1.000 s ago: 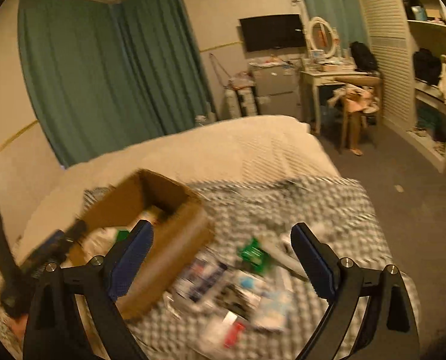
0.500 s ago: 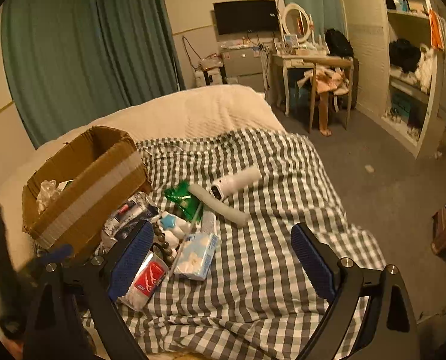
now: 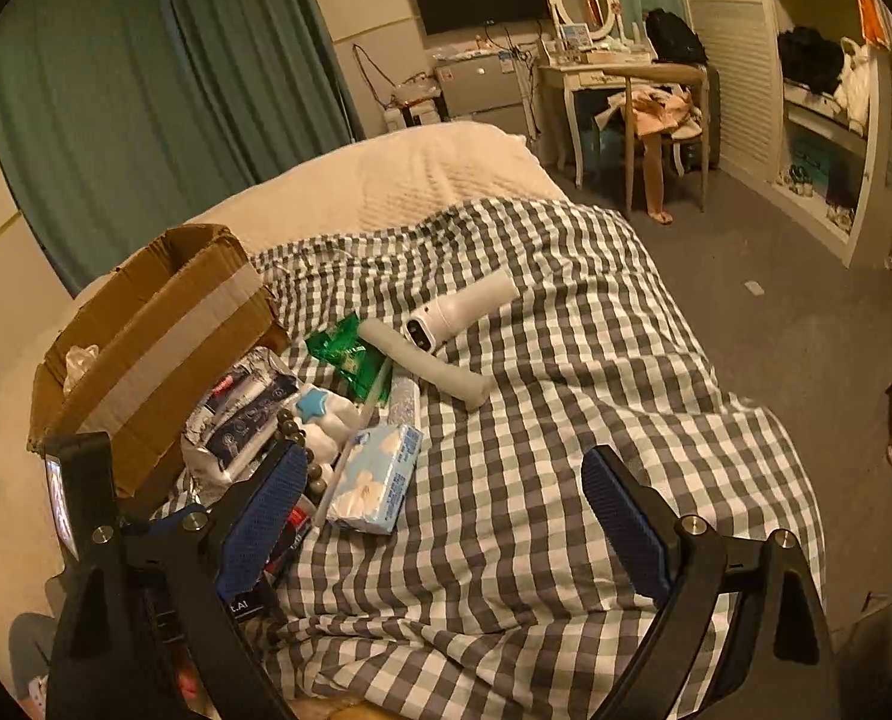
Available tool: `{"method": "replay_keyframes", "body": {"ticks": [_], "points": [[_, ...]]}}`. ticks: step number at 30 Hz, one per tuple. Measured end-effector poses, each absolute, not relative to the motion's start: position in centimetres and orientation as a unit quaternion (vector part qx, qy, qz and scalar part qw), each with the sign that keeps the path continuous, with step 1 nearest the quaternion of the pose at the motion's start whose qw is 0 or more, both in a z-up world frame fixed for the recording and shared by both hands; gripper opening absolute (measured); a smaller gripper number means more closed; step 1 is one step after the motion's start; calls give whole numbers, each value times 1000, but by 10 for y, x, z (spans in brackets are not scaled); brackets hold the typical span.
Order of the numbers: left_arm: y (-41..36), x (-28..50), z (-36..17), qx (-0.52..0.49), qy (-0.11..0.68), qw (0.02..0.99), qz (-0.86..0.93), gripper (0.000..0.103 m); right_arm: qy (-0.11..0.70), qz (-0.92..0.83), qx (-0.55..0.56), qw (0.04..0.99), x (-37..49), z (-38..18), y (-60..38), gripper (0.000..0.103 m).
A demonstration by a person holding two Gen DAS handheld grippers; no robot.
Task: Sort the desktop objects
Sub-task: 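Grasp the clear cotton-swab jar with the left tool, then grasp the blue tissue pack with the right tool while the left tool holds the jar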
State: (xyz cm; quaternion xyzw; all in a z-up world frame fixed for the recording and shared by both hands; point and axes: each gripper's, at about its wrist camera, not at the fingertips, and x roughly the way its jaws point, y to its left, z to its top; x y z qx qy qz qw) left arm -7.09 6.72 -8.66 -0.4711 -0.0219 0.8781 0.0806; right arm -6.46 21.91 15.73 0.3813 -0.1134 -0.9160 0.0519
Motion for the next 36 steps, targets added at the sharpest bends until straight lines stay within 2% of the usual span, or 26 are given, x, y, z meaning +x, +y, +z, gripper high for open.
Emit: {"method": "replay_keyframes", "body": {"ticks": [3, 4, 5, 8, 14, 21, 22, 24, 26, 30, 32, 36], "points": [[73, -68, -85, -467, -3, 92, 879, 92, -115, -914, 385, 50, -64, 155, 218, 93], [76, -67, -85, -469, 5, 102, 877, 73, -113, -914, 387, 48, -64, 154, 217, 93], [77, -65, -84, -465, 10, 109, 878, 64, -111, -913, 389, 48, -64, 154, 216, 93], [83, -58, -74, -437, 44, 107, 892, 64, -100, -914, 391, 49, -64, 152, 209, 93], [80, -51, -52, -395, 54, 87, 913, 64, -64, -911, 404, 44, -66, 135, 192, 93], [63, -62, -47, -406, 12, 58, 912, 64, -69, -902, 420, 67, -80, 115, 180, 92], [59, -63, -47, -406, 6, 51, 912, 64, -71, -902, 420, 70, -83, 114, 178, 91], [49, -65, -43, -402, -18, 39, 915, 64, -74, -900, 423, 78, -91, 110, 173, 75], [44, -68, -41, -399, -31, 35, 916, 64, -75, -893, 435, 83, -101, 102, 167, 67], [38, -73, -42, -400, -54, 29, 914, 64, -86, -881, 458, 87, -113, 82, 163, 56], [38, -76, -44, -406, -62, 31, 911, 64, -101, -878, 459, 88, -116, 77, 163, 54], [41, -80, -46, -407, -58, 33, 911, 64, -103, -875, 464, 96, -128, 72, 154, 45]]}}
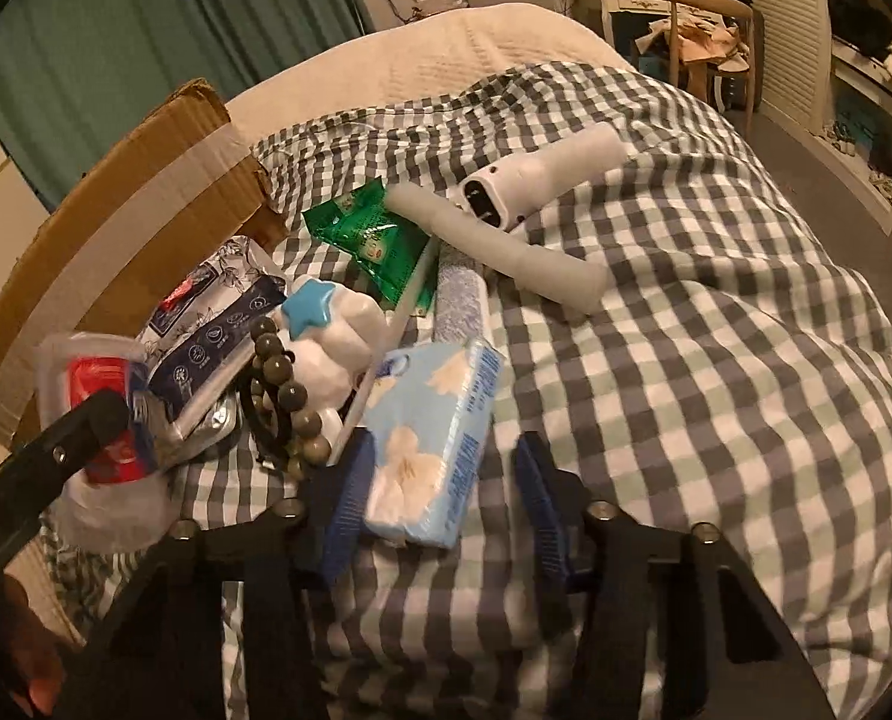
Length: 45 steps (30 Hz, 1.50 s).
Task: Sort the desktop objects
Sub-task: 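Grasp the blue tissue pack with the right tool while the left tool holds the jar, then drop swab jar into cardboard box with left tool while right tool drops tissue pack in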
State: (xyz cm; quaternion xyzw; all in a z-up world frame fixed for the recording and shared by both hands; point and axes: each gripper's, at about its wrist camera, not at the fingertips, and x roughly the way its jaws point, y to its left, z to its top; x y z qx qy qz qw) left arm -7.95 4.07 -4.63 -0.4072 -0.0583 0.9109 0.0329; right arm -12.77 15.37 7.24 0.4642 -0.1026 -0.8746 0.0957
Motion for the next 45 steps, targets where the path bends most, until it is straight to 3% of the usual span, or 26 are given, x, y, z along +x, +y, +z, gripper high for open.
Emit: {"method": "replay_keyframes", "body": {"ticks": [5, 8, 9, 13, 26, 34, 45], "points": [[42, -81, -48, -407, -59, 37, 911, 64, -132, -859, 483, 110, -148, 57, 144, 45], [41, -82, -49, -407, -60, 38, 911, 64, -135, -864, 472, 111, -145, 64, 142, 26], [39, -81, -48, -407, -63, 38, 911, 64, -125, -867, 468, 114, -141, 69, 138, 23], [36, -78, -46, -405, -67, 43, 911, 63, -70, -884, 449, 108, -123, 88, 129, 23], [29, -56, -11, -354, -97, 85, 926, 63, -95, -901, 409, 110, -80, 145, 158, 23], [36, -35, 34, -305, -59, 78, 947, 63, -81, -911, 386, 120, -60, 188, 157, 23], [22, -50, 87, -259, -79, 84, 959, 63, -33, -923, 351, 155, -73, 238, 108, 23]]}}
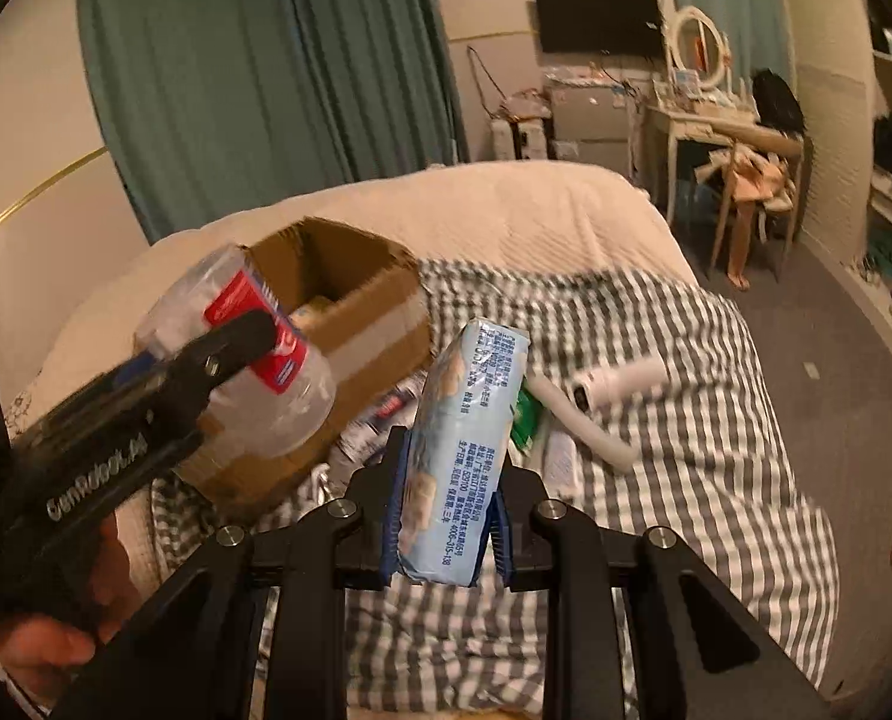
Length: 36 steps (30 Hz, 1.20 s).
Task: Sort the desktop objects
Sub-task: 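Drop swab jar into cardboard box with left tool while right tool drops tissue pack in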
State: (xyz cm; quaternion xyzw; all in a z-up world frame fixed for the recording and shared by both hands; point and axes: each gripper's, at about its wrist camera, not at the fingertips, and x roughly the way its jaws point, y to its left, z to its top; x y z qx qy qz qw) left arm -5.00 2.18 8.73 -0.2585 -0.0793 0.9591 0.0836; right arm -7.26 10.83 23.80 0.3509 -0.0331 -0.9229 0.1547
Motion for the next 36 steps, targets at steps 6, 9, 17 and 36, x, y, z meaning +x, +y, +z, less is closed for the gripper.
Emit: {"method": "replay_keyframes", "body": {"ticks": [6, 9, 17, 36], "points": [[-27, -73, 117, -235, -133, 70, 960, 63, -26, -921, 340, 189, -96, 258, 74, 23], [-62, -81, 119, -235, -166, 59, 956, 63, -19, -917, 338, 212, -110, 263, 55, 23], [-131, -106, 86, -254, -188, -11, 949, 63, -19, -904, 344, 254, -160, 247, 0, 23], [-141, -116, 47, -284, -221, 2, 933, 99, -78, -909, 334, 235, -185, 242, -1, 48]]}}
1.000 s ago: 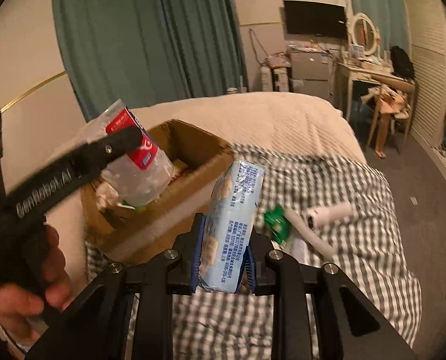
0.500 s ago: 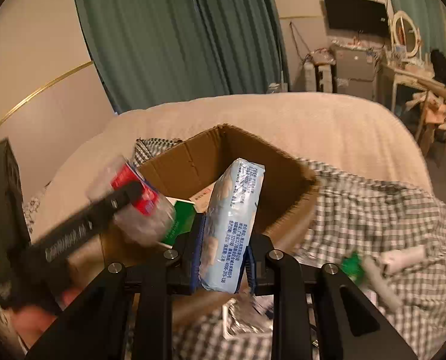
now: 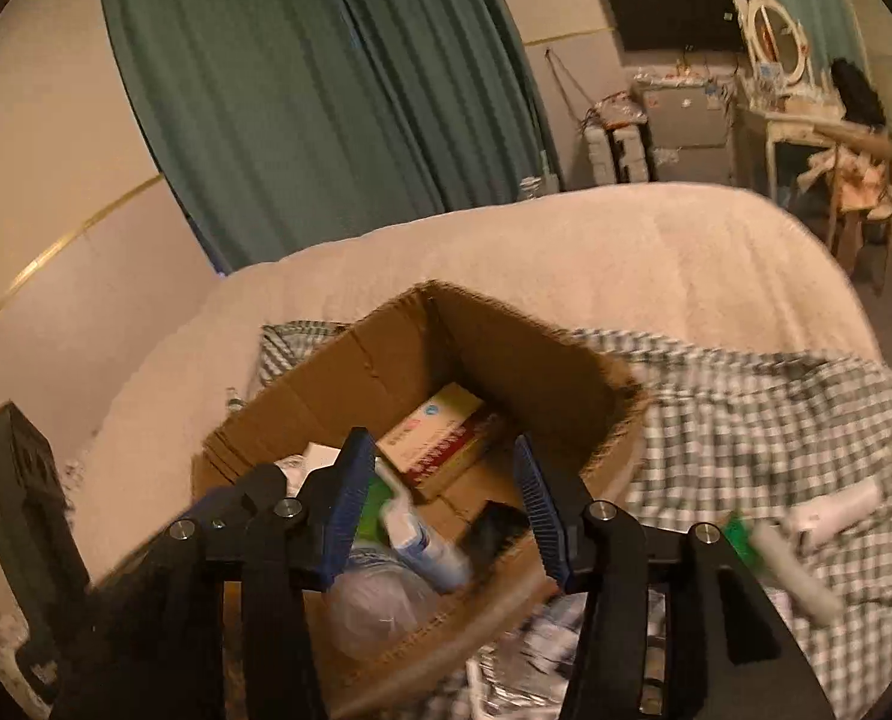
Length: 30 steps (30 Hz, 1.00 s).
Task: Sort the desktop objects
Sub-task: 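Drop swab jar into cardboard box with left tool while right tool drops tissue pack in, then move both open tools back from the cardboard box to the item pile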
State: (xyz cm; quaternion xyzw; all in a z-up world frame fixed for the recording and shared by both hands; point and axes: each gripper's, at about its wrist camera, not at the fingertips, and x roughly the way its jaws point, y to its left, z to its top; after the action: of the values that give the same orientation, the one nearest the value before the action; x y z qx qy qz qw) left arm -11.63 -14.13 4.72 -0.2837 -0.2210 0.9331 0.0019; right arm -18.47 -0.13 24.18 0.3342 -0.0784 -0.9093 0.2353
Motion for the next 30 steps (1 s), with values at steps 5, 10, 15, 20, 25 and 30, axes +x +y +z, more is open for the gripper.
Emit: {"method": "replay_keyframes", "body": {"ticks": [5, 10, 15, 20, 25, 30], "points": [[-126, -111, 52, -292, -208, 16, 933, 99, -72, -919, 334, 196, -155, 252, 38, 48], [-102, -87, 68, -275, -184, 30, 943, 99, -66, -926, 341, 151, -124, 253, 86, 48], [-76, -59, 68, -287, -165, 49, 942, 99, -64, -926, 355, 111, -92, 237, 133, 49], [-43, -27, 33, -337, -132, 47, 931, 99, -69, -925, 365, 86, -67, 212, 164, 49], [-13, -8, 20, -325, -67, 20, 943, 99, -83, -920, 376, 76, -55, 190, 186, 49], [9, -8, 9, -340, -95, 66, 933, 99, -98, -914, 384, 84, -55, 176, 189, 49]]}}
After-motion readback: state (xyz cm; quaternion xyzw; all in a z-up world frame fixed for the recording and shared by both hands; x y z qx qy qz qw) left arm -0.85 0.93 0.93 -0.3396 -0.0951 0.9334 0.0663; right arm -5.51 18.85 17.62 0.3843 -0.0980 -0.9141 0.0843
